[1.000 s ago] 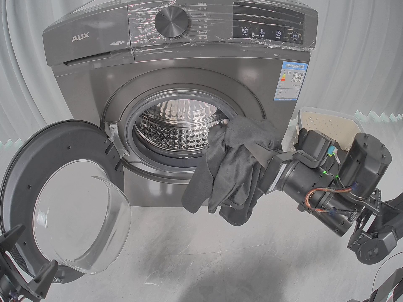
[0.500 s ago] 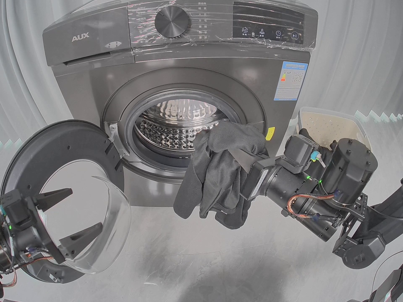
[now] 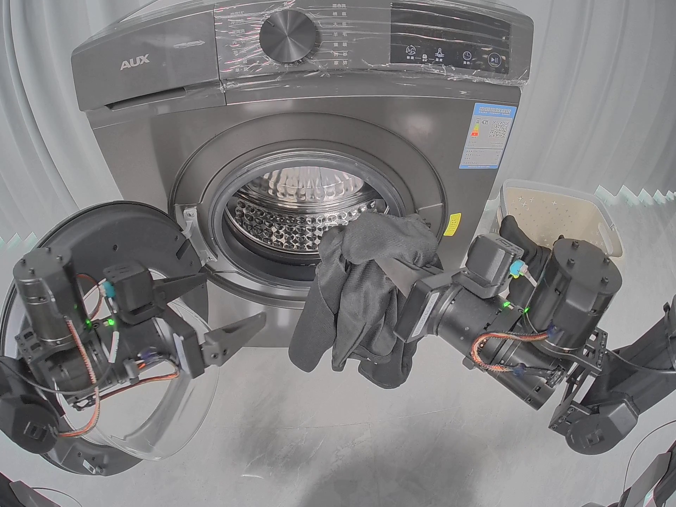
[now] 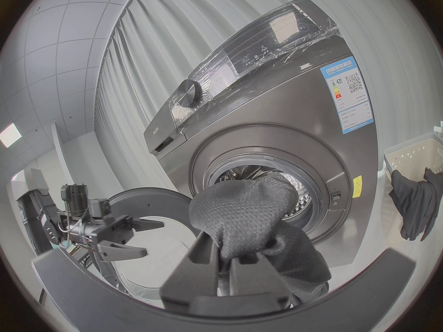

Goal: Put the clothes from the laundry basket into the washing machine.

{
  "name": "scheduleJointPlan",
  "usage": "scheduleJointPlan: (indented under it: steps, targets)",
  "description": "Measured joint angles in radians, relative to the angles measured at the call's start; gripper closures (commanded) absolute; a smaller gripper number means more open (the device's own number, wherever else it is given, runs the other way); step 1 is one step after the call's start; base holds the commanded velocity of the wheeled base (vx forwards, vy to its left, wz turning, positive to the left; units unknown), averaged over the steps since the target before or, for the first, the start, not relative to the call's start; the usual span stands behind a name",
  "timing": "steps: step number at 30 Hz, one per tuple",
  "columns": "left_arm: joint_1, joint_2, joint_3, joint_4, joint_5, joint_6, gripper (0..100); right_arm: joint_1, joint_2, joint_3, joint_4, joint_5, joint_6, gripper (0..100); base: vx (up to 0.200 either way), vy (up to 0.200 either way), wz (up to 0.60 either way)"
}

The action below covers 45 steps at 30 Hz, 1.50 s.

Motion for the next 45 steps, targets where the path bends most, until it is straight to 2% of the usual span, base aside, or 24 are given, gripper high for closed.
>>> scheduleJointPlan:
  steps: [5,22,32,33,45]
  targets:
    - [-0.041,0.129,-0.046,-0.051,0.034,-0.007,0,0.001,0.002,-0.002,-0.001,-0.001,-0.001,100,0.000,0.000,0.00]
    - [-0.077,0.360,-0.160,-0.125,0.025,-0.028,0,0.020,0.011,-0.007,-0.002,-0.002,-0.002,100,0.000,0.000,0.00]
    - [-0.079,0.453,-0.204,-0.217,0.033,-0.044,0,0.029,0.013,-0.003,-0.019,-0.003,-0.001,100,0.000,0.000,0.00]
    - [-0.079,0.460,-0.204,-0.222,0.034,-0.045,100,0.032,0.014,-0.003,-0.023,-0.003,-0.002,100,0.000,0.000,0.00]
    - [-0.077,0.503,-0.192,-0.321,0.036,-0.045,100,0.041,0.026,0.005,-0.038,-0.003,-0.003,100,0.000,0.000,0.00]
